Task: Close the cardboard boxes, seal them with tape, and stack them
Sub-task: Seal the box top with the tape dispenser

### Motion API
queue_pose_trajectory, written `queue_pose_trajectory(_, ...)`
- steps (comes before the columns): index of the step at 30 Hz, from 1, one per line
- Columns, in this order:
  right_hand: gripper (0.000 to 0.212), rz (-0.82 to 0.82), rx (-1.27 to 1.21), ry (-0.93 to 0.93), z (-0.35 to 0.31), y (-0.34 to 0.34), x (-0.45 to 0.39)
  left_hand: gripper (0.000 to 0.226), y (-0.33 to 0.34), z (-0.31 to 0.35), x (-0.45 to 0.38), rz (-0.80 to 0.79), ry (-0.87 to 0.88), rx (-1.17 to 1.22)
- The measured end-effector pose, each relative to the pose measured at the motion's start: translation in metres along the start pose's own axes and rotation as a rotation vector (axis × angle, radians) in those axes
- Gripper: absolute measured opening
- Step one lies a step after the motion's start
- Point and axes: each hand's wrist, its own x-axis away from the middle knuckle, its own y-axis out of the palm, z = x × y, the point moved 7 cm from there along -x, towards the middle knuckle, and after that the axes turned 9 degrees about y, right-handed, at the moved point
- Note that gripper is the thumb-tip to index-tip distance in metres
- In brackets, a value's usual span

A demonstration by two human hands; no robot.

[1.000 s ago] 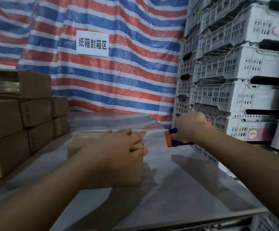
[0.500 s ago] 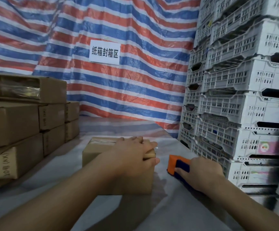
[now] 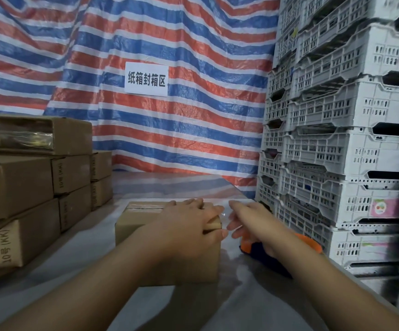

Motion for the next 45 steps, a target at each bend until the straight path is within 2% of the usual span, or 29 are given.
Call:
queue_pose_trajectory(3,0.038,-0.106,-0.208,0.074,0.015,0.016,-0.009,0.061,-0.001,0.001,0.001,0.008,0.008,-0.007)
queue_pose_trajectory(6,0.028,-0.053,-0.376,-0.067,0.017,0.013,-0.013,0.062,0.000,0.002,0.002,0.009,0.012,0.000)
queue_pose_trajectory(9,0.023,-0.163,-0.516,-0.157,0.021,0.017,-0.012,0.062,0.000,0.002,0.002,0.020,0.018,0.006)
queue_pose_trajectory(12,0.019,-0.251,-0.455,-0.181,0.026,0.026,-0.008,0.062,0.001,0.002,0.001,0.037,0.023,0.008)
queue_pose_trajectory(19,0.024,-0.213,-0.418,-0.121,0.032,0.040,-0.009,0.059,0.001,0.000,-0.001,0.070,0.048,0.032)
queue_pose_trajectory(24,0.029,-0.355,-0.510,0.094,0.047,0.052,-0.009,0.058,0.000,0.000,-0.004,0.066,0.050,0.036)
queue_pose_trajectory(26,0.027,-0.317,-0.464,0.158,0.050,0.050,-0.008,0.060,0.000,-0.001,-0.002,0.056,0.043,0.034)
queue_pose_trajectory(28,0.025,-0.134,-0.375,0.173,0.046,0.037,-0.008,0.063,0.000,-0.002,0.002,0.061,0.028,0.046)
queue_pose_trajectory(30,0.034,0.077,-0.354,0.064,0.030,0.020,-0.002,0.072,0.001,-0.003,0.004,0.084,-0.005,0.084)
queue_pose_trajectory(31,0.040,0.112,-0.355,-0.006,0.020,0.019,0.003,0.078,0.001,-0.005,0.005,0.100,-0.022,0.120)
queue_pose_trajectory(33,0.053,0.044,-0.379,-0.022,0.008,0.035,0.013,0.088,0.000,-0.006,0.004,0.123,-0.029,0.176)
queue_pose_trajectory(35,0.063,-0.067,-0.499,0.111,0.014,0.062,0.021,0.097,0.000,-0.007,0.003,0.108,-0.011,0.189)
queue_pose_trajectory(37,0.061,-0.110,-0.636,0.142,0.018,0.073,0.025,0.104,0.001,-0.009,0.003,0.075,-0.003,0.183)
queue_pose_trajectory(40,0.058,-0.117,-0.657,0.158,0.020,0.072,0.031,0.106,-0.001,-0.009,0.003,0.059,0.004,0.189)
queue_pose_trajectory(42,0.065,-0.133,-0.613,0.227,0.032,0.071,0.032,0.102,-0.009,-0.010,0.007,0.108,-0.003,0.313)
queue_pose_trajectory(43,0.069,-0.166,-0.579,0.252,0.035,0.072,0.034,0.096,-0.016,-0.013,0.011,0.172,-0.009,0.454)
queue_pose_trajectory(45,0.074,-0.175,-0.507,0.259,0.037,0.063,0.039,0.079,-0.034,-0.025,0.029,0.416,-0.005,0.756)
